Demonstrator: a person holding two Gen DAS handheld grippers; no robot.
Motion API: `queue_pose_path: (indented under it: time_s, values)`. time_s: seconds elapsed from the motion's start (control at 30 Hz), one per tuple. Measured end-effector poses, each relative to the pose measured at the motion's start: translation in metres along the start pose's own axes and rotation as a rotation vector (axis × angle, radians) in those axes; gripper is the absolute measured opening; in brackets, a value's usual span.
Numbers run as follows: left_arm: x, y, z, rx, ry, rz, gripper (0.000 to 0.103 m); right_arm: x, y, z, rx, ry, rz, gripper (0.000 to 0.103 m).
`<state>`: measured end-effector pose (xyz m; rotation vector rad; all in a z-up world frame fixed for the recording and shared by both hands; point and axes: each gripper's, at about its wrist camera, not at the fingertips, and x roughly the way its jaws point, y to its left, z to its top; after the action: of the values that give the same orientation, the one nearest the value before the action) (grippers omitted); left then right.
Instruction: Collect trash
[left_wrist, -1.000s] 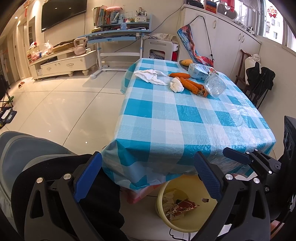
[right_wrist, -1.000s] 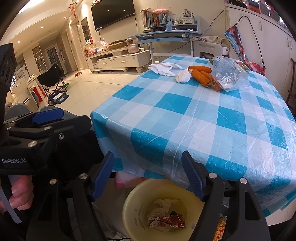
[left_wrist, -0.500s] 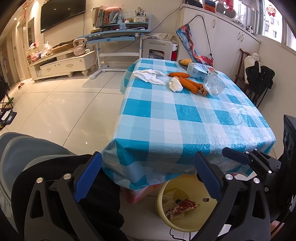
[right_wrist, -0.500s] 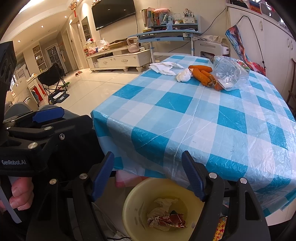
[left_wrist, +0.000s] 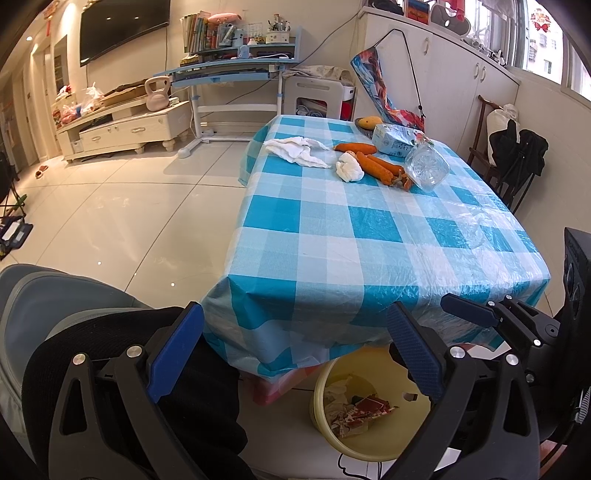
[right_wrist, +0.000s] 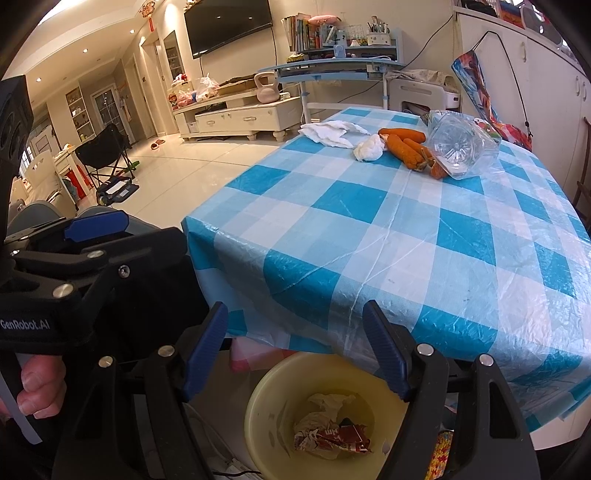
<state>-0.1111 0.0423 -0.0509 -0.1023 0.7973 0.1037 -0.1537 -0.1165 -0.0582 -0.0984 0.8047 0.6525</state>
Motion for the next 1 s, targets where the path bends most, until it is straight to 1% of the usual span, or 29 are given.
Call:
queue_pose_path:
  time_s: [0.83,0.9,1.0]
  values:
    - [-0.003,-0.005,-0.003,-0.004,-0.001,-0.013,0.096,0.0,0.0,0.0,-0.002,0.0,0.004,0.072]
    - [-0.004,-0.002,-0.003,-0.018,-0.009,-0.013,0.096,-0.001,-0.001,0.002,0.003,-0.007,0.008,0.072]
    - [-0.005,0.011,0.001,-0.075,-0.016,-0.024,0.096,-0.003,-0.005,0.008,0.013,-0.026,0.011,0.072]
